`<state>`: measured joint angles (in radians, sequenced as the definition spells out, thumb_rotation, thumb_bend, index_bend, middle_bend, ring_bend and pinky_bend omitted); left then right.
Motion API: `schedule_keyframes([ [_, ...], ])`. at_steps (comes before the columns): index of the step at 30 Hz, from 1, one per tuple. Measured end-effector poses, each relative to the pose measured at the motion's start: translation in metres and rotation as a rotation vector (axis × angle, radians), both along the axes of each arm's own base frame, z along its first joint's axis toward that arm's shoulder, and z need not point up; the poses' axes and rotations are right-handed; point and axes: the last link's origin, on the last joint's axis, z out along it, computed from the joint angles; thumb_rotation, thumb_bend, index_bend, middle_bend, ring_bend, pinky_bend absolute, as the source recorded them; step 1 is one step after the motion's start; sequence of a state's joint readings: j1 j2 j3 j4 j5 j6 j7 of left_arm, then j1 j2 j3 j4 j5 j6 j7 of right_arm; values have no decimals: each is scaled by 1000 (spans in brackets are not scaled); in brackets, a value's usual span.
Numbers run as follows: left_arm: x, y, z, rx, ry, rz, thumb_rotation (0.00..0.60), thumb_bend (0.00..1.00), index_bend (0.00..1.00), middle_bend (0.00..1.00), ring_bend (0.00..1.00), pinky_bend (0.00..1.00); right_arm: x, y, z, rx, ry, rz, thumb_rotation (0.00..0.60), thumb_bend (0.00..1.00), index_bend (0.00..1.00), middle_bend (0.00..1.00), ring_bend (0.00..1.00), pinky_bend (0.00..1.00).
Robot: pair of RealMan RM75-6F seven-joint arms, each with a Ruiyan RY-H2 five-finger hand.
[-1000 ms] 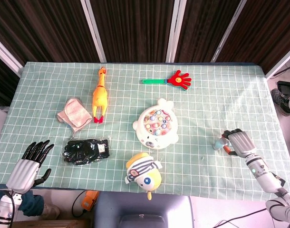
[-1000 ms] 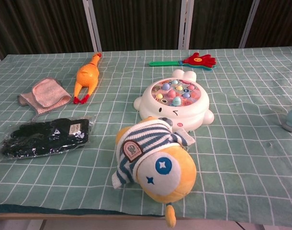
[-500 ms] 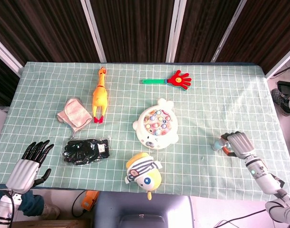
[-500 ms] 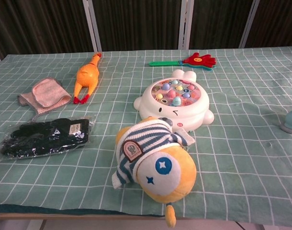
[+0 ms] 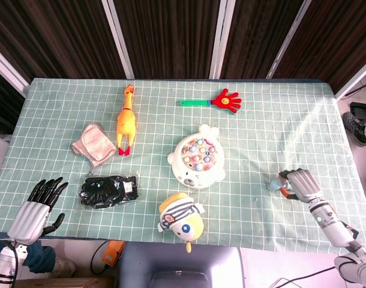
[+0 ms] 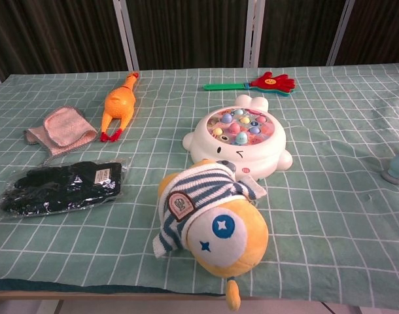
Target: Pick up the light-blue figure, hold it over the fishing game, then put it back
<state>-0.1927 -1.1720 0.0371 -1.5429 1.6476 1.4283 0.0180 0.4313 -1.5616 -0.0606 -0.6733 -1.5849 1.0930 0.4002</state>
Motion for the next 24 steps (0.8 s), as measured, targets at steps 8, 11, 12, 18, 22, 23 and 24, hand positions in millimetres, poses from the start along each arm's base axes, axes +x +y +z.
schedule_keyframes([
  [8, 1, 2, -2, -5, 3, -2, 600, 392, 0, 0, 0, 0, -2, 0, -3, -2, -29, -16, 600, 649, 1000, 645, 686, 705],
  [11, 1, 2, -2, -5, 3, -3, 600, 392, 0, 0, 0, 0, -3, 0, -3, -2, -40, -18, 600, 649, 1000, 646, 689, 707],
  [12, 1, 2, -2, -4, 2, -3, 600, 392, 0, 0, 0, 0, -3, 0, -2, -2, -44, -19, 600, 649, 1000, 646, 689, 707],
  [18, 1, 1, -1, -2, 0, -4, 600, 392, 0, 0, 0, 0, -4, 0, -3, 6, -65, -27, 600, 648, 1000, 651, 699, 722],
  [22, 1, 1, -1, -2, 0, -3, 600, 392, 0, 0, 0, 0, -4, 0, -3, 14, -72, -27, 600, 647, 1000, 654, 704, 728],
  [23, 1, 1, -1, -2, 0, -3, 600, 392, 0, 0, 0, 0, -4, 0, -2, 13, -73, -27, 600, 647, 1000, 654, 705, 728],
  [24, 1, 1, -1, -1, -1, -3, 600, 392, 0, 0, 0, 0, -3, 0, -1, 9, -79, -26, 600, 648, 1000, 654, 705, 728],
])
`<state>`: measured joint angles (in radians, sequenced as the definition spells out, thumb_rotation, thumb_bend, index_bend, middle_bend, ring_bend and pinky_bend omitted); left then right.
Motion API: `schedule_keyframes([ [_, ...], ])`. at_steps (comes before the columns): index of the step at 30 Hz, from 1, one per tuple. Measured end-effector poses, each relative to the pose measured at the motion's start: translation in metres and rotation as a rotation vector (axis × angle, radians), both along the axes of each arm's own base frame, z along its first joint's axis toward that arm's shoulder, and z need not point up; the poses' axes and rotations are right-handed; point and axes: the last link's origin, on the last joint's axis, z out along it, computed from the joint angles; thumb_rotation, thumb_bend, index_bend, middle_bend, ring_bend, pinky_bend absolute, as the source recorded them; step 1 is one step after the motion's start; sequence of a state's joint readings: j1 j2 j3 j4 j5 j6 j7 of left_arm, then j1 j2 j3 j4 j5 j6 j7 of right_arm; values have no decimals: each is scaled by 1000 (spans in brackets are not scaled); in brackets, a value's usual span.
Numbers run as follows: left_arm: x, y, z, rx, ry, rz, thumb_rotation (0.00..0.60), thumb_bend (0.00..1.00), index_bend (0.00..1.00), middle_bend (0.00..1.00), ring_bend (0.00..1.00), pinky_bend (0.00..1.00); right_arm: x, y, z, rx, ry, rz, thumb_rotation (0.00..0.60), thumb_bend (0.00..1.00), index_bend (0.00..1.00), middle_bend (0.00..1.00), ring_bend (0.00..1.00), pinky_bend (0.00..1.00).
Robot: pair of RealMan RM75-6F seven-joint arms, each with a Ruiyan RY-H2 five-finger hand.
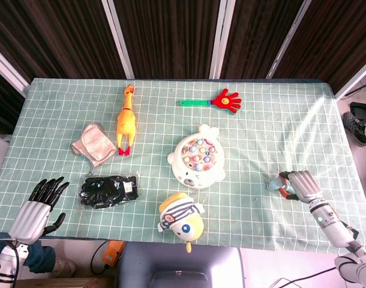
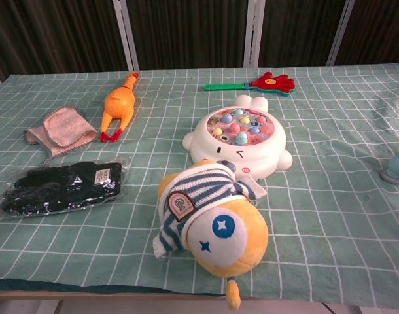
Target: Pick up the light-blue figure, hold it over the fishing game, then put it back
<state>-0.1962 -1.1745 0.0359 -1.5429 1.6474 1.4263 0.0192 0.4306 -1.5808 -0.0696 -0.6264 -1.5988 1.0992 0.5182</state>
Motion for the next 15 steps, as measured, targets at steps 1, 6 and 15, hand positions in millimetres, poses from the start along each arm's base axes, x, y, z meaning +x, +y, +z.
schedule_keyframes([
  [1, 0, 0, 0, 1, -1, 0, 600, 392, 0, 0, 0, 0, 1, -1, 2, -6, -6, 2, 600, 647, 1000, 654, 705, 729],
  [6, 0, 0, 1, 0, -4, -1, 600, 393, 0, 0, 0, 0, 9, -5, 21, -52, -34, 35, 600, 648, 1000, 654, 706, 730],
  [15, 0, -3, 5, 3, -18, -6, 600, 393, 0, 0, 0, 0, 48, -9, 51, -97, -81, 114, 600, 648, 1000, 654, 706, 731],
])
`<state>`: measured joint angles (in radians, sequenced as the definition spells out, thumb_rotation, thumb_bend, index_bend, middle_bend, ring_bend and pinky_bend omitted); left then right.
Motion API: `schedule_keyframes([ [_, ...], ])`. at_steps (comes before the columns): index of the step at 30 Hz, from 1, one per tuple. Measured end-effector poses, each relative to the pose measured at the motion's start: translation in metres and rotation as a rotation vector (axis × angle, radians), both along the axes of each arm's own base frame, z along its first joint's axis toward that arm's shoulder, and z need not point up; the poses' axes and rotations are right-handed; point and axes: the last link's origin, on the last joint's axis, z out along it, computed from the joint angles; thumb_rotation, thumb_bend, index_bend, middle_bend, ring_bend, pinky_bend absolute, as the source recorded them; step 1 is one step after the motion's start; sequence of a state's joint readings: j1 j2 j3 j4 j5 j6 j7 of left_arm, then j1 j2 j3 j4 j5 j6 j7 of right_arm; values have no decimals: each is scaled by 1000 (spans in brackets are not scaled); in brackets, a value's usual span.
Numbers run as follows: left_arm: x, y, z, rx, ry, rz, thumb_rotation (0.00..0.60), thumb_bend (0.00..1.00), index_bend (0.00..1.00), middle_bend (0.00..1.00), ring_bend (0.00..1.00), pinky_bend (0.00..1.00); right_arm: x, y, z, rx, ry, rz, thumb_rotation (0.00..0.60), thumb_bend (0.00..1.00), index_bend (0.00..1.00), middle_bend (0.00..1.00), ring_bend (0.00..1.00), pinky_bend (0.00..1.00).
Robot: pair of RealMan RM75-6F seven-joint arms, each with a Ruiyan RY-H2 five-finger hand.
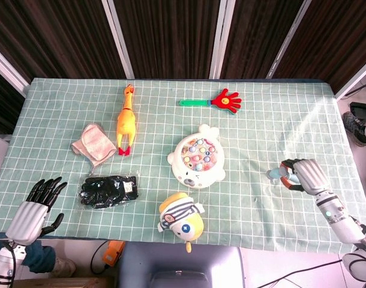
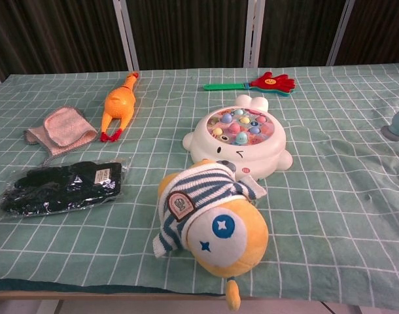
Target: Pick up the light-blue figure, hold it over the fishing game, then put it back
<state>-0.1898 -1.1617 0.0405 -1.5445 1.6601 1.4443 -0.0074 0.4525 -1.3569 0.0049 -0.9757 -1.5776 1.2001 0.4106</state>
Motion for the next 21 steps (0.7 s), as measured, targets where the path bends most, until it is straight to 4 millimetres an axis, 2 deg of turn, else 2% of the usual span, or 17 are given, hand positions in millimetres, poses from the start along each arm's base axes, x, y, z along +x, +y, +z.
schedule_keyframes([
  [2, 0, 0, 0, -2, -1, -2, 600, 393, 0, 0, 0, 0, 14, -2, 5, -4, -3, 21, 600, 647, 1000, 654, 706, 731],
  [7, 0, 0, 2, -1, -9, -3, 600, 393, 0, 0, 0, 0, 68, -9, 10, -1, 32, 90, 600, 645, 1000, 654, 705, 731],
  [12, -2, 1, 4, 0, -19, 2, 600, 392, 0, 0, 0, 0, 130, -22, 4, 11, 134, 144, 600, 645, 1000, 655, 706, 729],
  [17, -3, 2, 7, 0, -31, 6, 600, 393, 0, 0, 0, 0, 170, -43, -4, -12, 277, 143, 600, 639, 1000, 655, 706, 726],
  [21, -4, 2, 10, 2, -37, 10, 600, 392, 0, 0, 0, 0, 202, -59, -18, -29, 377, 107, 600, 636, 1000, 655, 705, 725],
])
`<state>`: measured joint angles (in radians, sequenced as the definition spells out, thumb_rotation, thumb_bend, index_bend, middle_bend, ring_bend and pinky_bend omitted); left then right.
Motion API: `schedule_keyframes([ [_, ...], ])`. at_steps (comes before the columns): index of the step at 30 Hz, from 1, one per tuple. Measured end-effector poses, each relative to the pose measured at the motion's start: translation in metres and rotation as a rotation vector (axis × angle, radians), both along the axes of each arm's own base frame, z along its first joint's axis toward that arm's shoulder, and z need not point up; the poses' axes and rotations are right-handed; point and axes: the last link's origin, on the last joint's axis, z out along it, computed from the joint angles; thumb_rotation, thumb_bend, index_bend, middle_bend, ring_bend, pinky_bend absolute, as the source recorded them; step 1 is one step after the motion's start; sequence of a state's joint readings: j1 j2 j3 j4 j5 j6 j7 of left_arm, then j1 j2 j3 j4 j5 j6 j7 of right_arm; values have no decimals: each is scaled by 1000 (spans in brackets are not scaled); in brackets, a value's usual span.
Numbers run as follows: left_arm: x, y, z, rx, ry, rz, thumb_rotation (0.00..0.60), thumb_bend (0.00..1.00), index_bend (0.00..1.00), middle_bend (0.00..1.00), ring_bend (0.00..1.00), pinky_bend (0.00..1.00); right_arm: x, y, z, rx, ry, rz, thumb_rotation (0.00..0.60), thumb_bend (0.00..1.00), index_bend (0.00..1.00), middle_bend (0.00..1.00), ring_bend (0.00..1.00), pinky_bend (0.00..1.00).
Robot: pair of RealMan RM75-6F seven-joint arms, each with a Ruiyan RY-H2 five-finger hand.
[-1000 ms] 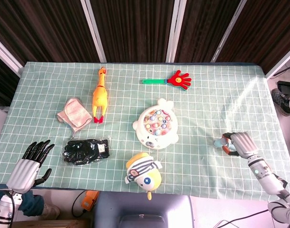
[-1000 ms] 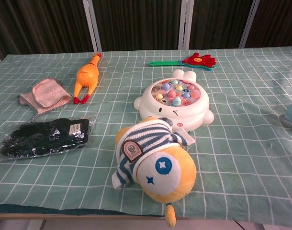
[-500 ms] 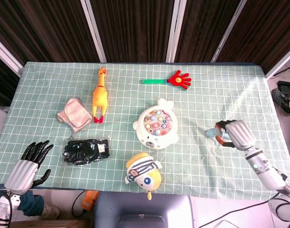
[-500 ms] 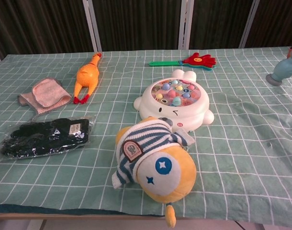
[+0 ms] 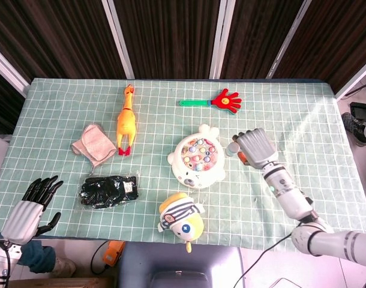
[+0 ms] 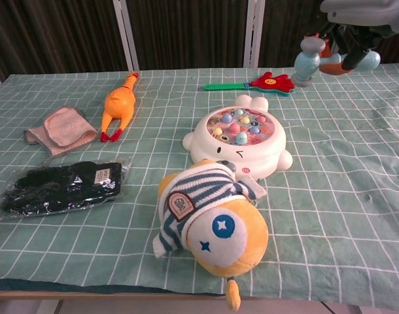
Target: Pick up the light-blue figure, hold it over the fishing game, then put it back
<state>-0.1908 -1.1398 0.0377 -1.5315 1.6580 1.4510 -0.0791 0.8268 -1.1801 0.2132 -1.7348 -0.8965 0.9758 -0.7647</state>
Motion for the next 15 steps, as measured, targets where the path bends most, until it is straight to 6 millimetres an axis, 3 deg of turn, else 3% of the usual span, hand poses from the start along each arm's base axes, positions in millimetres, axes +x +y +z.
schedule_keyframes([
  [8, -3, 0, 3, -9, -5, 8, 600, 392, 0, 0, 0, 0, 71, -4, -61, 71, 60, -22, 600, 634, 1000, 655, 705, 723],
  [12, -3, -1, 5, -7, -9, 8, 600, 393, 0, 0, 0, 0, 84, -2, -85, 97, 72, -34, 600, 632, 1000, 655, 705, 723],
  [15, -3, -1, 6, -3, -13, 8, 600, 393, 0, 0, 0, 0, 86, -3, -92, 97, 85, -38, 600, 631, 1000, 655, 705, 723],
])
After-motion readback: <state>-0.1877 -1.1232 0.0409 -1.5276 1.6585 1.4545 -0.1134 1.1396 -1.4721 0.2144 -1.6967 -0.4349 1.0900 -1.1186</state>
